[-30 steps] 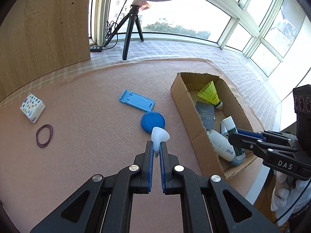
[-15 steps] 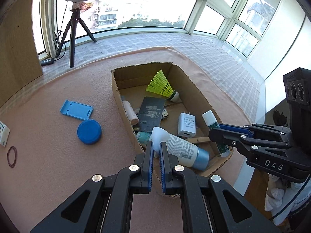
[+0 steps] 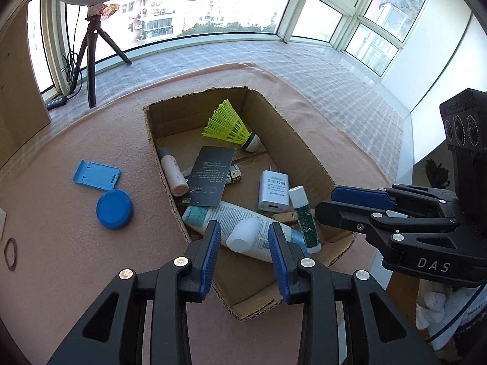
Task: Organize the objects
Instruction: 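Carry the cylinder and lip balm over the box with both tools and release them, then move the right tool to the blue round lid while the left tool heads to the rubber band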
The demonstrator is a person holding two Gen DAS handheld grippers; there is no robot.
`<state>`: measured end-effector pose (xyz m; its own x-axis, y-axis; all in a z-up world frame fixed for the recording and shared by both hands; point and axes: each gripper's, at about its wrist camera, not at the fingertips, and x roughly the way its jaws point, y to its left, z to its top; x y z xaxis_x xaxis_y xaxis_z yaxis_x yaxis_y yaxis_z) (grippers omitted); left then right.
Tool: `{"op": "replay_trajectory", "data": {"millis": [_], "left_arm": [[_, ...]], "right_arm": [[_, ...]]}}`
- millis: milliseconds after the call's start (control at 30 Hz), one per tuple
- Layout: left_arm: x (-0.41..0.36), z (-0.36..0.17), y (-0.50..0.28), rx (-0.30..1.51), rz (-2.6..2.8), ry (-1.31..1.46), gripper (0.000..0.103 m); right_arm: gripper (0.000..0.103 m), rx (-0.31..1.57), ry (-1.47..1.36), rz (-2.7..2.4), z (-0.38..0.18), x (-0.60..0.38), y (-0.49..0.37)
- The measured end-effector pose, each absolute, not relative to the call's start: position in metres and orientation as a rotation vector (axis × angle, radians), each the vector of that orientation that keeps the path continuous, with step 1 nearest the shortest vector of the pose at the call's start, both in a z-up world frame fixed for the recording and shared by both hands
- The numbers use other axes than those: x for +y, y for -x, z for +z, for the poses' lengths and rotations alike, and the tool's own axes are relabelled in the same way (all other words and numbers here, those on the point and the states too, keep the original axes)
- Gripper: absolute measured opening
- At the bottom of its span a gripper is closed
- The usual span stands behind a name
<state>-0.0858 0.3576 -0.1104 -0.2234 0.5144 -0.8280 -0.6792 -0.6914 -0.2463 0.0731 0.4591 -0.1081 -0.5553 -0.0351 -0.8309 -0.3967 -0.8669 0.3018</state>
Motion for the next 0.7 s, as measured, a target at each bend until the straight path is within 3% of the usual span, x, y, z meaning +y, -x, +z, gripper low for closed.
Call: {"op": "replay_trajectory", "data": {"millis": [67,700], "left_arm": [[0.356,-0.112,0.085,0.215,1.986,1.254,0.037],[0.312,-0.101,0.095,0.181,2.084,1.278,0.037]], "right_arm": [[0.034,0.692,1.328,2.497,-0.108,0.460,-0.076],[0.034,0.672,1.329,2.513,-0.102,0.443,-0.065]]}}
